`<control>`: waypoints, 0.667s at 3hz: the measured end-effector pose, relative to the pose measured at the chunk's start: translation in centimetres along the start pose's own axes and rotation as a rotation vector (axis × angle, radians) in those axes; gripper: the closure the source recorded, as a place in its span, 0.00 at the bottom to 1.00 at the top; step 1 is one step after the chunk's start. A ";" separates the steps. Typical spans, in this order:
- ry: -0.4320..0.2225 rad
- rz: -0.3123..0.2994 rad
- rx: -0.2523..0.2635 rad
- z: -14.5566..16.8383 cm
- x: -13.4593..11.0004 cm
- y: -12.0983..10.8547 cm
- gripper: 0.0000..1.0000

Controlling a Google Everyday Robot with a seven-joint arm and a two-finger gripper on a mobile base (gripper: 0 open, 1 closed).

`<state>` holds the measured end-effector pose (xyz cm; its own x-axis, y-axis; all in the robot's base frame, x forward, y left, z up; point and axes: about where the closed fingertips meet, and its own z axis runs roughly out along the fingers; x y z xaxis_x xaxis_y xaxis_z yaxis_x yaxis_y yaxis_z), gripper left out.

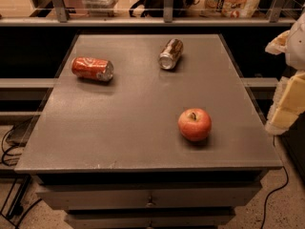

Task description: Place coke can upright

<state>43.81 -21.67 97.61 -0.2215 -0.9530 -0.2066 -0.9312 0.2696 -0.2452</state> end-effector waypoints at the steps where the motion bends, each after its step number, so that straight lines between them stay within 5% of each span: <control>1: 0.000 0.000 0.000 0.0 0.0 0.0 0.00; 2: 0.006 -0.026 0.010 0.0 -0.5 -0.2 0.00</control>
Offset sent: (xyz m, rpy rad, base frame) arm 0.0065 0.0086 -0.0019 -0.0356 -0.0019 0.0476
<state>44.12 -21.22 97.78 -0.1995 -0.9605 -0.1942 -0.9336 0.2465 -0.2602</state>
